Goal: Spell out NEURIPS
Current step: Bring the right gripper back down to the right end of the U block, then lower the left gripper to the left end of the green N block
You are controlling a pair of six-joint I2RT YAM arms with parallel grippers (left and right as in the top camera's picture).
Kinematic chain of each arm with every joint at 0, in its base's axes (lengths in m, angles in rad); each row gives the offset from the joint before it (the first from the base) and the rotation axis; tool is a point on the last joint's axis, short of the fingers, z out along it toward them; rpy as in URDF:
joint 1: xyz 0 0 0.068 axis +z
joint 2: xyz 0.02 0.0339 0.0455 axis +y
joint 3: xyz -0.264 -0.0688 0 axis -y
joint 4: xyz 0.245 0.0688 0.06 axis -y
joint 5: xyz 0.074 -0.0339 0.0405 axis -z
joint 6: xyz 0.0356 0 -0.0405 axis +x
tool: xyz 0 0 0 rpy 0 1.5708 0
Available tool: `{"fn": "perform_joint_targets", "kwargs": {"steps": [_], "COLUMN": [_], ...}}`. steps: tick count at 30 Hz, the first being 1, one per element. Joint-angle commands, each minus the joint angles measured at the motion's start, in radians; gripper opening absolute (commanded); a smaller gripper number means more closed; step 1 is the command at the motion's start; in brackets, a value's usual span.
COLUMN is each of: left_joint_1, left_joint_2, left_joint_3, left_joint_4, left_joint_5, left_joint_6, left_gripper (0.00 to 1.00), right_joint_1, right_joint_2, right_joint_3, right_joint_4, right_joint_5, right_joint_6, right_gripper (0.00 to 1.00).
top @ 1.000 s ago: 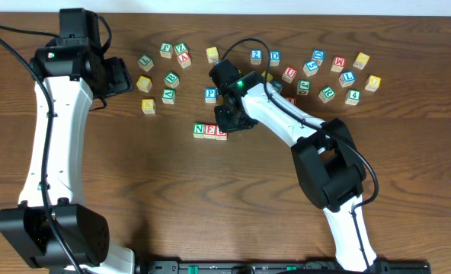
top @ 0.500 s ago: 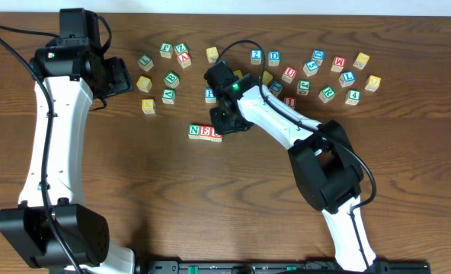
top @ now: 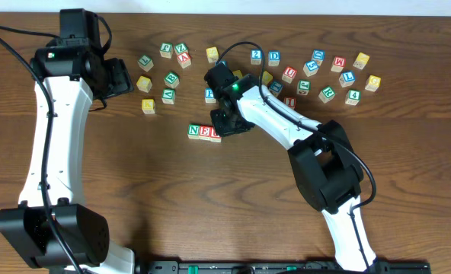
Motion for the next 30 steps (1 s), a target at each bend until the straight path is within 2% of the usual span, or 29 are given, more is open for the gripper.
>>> {"fn": "perform_joint_targets", "kwargs": {"steps": [1,14,20,28,29,30], "left_joint_1": [-0.002,-0.025,-0.069,-0.106,-0.107,-0.107], "left_joint_2": [0.012,0.018,0.035,0.05,0.054,0.061], "left_joint_3": [-0.007,-0.043,-0.135,-0.254,-0.268,-0.278], "left_joint_4": [-0.008,0.0,0.063,0.182,0.198,0.212], "left_joint_5": [0.002,0.05,0.05,0.05,0.05,0.05], "left_joint_6": [0.018,0.023,0.026,0.026,0.026,0.026], "left_gripper": [0.72,0.72,0.72,0.71,0.66,0.54], "right_joint_1": [0.004,0.004,-0.002,-0.038,-0.043,-0.047], "right_joint_2": [0.007,0.007,0.002,-0.052,-0.052,-0.051], "right_joint_3": [0.0,0.0,0.003,0.005,0.005,0.005], "right_joint_4": [0.011,0.035,0.023,-0.026,-0.039,-0.05], "right_joint_5": [-0.003,-0.004,-0.004,-0.008,-0.007,-0.007], "right_joint_6": [0.02,0.02,0.02,0.037,0.045,0.047], "right_gripper": [0.15,0.15,0.24,0.3,0.29,0.26]}}
